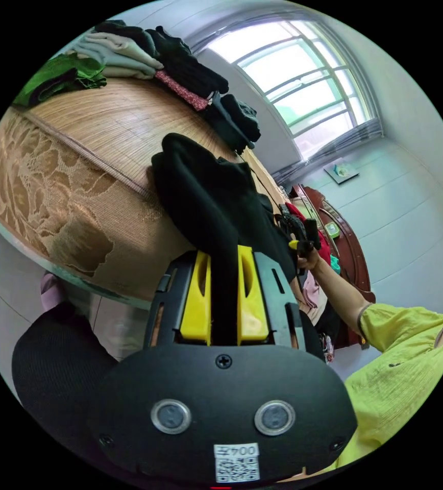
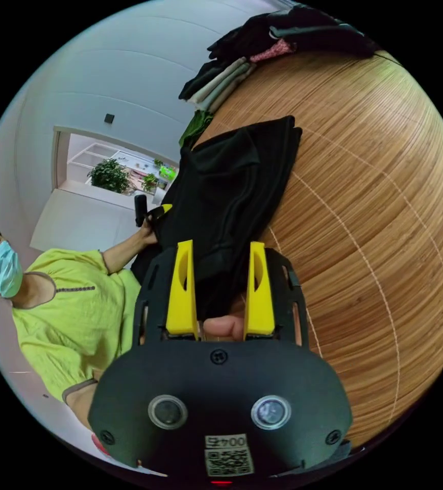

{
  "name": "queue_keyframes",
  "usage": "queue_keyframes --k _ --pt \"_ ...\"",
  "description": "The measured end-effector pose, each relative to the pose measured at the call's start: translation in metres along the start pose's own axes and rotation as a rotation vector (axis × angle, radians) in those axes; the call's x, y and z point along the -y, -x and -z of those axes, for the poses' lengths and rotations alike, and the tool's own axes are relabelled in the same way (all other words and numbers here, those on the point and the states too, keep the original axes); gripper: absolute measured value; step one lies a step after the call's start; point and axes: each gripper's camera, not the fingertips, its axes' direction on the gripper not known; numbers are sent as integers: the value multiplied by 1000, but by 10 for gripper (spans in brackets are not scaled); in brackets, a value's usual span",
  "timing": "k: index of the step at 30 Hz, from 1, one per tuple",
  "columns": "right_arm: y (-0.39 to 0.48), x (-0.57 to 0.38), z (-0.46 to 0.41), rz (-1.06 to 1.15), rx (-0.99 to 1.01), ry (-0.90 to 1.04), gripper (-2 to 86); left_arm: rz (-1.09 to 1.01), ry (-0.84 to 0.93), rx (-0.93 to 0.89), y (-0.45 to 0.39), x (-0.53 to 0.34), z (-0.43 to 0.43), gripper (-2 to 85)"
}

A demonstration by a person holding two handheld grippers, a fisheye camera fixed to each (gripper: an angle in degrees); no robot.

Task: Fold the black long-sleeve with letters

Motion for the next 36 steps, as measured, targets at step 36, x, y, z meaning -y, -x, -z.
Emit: queue_keyframes --k 36 --pt "294 472 -379 202 -89 -565 81 -607 -391 1307 -88 226 245 55"
